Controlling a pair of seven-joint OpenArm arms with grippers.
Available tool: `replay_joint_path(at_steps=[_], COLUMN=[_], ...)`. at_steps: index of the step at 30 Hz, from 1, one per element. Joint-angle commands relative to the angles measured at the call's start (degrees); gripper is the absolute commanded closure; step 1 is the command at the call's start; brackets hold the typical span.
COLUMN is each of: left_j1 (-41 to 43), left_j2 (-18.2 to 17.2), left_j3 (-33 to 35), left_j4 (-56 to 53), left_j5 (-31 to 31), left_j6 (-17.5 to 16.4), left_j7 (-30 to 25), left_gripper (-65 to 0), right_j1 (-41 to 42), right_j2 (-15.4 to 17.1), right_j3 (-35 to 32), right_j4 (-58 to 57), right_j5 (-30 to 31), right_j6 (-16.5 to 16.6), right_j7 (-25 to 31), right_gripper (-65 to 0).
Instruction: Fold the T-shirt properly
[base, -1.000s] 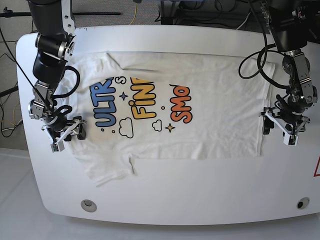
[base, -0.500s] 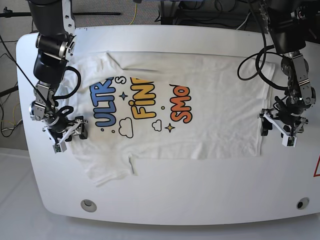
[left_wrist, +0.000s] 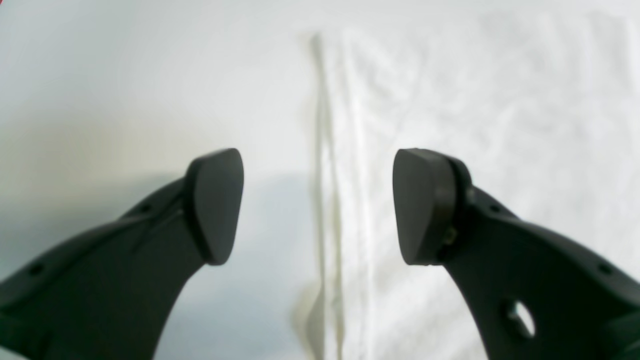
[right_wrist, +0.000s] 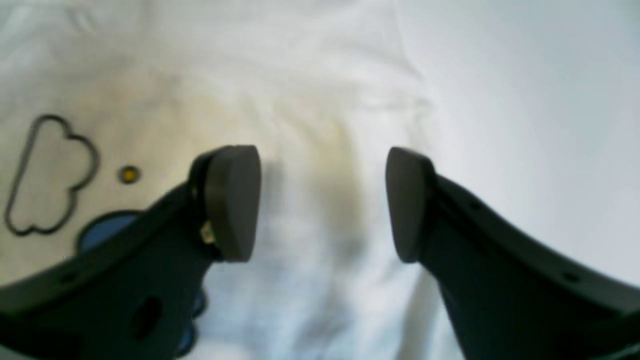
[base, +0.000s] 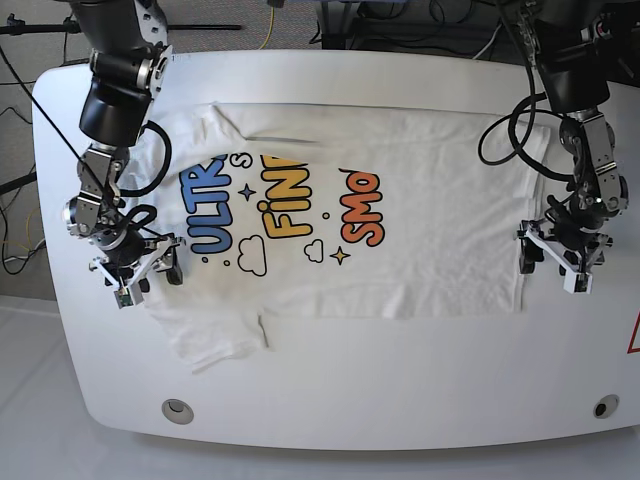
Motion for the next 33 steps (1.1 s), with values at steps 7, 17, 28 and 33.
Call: replay_joint_path(at_steps=[7, 17, 28, 33], left_j1=[-1.18, -1.07, -4.84, -6.57], left_j2=[-1.06, -0.91, -0.12, 0.06], left_j3=[-0.22, -0.27, 1.16, 2.16], left_j4=[1.60, 1.47, -8.42, -12.40], left_j5=[-0.41, -0.38, 0.11, 0.14], left_j6=[0.20, -0.26, -0.59, -0.86], left_j7=[-0.71, -0.23, -0.26, -0.56], left_gripper=[-43.7, -44.9, -45.4, -45.6], right_j1=[-2.71, -2.21, 6.03, 9.41], right_j2=[-3.46, -4.41, 0.79, 2.70], right_j3=[2.59, 4.18, 2.84, 1.85], right_j4=[5.33, 3.26, -9.24, -14.67], right_j5=[1.01, 0.35, 0.49, 0.50], right_j6=[0.17, 0.32, 0.11, -0.07], right_j7=[0.46, 0.29, 1.07, 1.94], right_gripper=[-38.2, -38.4, -38.4, -38.2])
